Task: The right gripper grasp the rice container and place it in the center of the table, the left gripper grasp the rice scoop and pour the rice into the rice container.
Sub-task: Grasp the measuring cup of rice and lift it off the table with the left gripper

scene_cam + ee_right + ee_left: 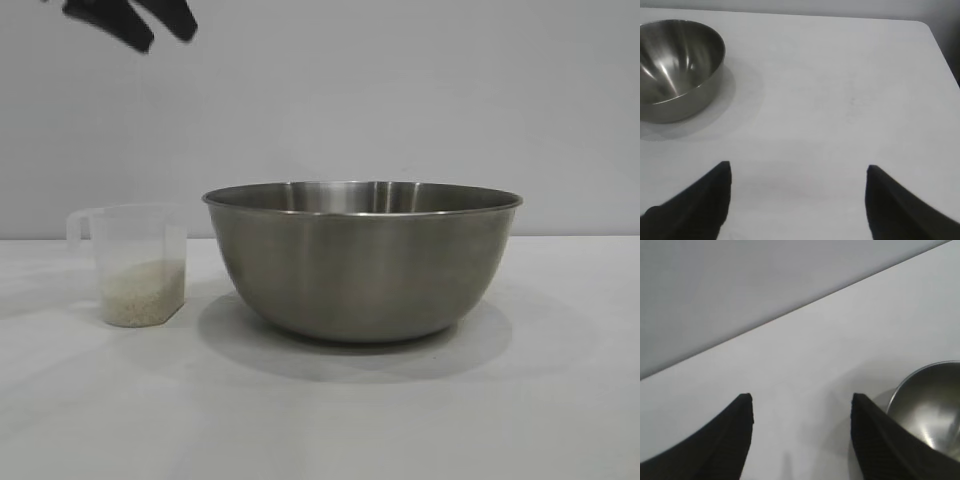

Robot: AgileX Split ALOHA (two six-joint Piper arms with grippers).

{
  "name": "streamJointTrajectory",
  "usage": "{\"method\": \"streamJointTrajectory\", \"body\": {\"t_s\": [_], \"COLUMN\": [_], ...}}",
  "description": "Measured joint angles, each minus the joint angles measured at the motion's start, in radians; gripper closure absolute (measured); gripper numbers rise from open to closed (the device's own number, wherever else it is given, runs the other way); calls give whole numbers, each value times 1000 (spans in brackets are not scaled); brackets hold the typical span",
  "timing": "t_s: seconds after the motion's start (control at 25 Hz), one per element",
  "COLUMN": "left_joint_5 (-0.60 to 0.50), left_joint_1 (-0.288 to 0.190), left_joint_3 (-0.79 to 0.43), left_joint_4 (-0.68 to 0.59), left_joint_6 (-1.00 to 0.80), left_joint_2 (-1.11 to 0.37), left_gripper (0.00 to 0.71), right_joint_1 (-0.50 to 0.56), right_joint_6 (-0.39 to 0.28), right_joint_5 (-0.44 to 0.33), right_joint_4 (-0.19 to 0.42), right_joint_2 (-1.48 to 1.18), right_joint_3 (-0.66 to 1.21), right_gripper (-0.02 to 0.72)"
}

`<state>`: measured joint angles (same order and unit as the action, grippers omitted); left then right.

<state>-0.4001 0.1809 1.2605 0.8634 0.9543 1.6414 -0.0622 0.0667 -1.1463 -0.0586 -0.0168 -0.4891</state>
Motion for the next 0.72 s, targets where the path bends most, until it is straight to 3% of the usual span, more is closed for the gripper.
{"method": "streamJointTrajectory", "body": {"t_s": [0.2,0.44,0.72], "left_joint_5": [-122,-295,-480], "left_joint_1": [0,0,0], "left_joint_3": [0,0,0], "left_joint_4": [-132,-205,-506], "left_joint_6": [-219,-382,-695], "left_joint_2": [-105,-174,-228], "left_gripper": [312,312,312], "right_joint_1": [0,0,0], "right_joint_6": [0,0,0], "right_joint_5": [0,0,0], "right_joint_4": [0,0,0], "right_joint_2": [0,0,0], "right_joint_3": [0,0,0], "right_gripper": [226,226,226]}}
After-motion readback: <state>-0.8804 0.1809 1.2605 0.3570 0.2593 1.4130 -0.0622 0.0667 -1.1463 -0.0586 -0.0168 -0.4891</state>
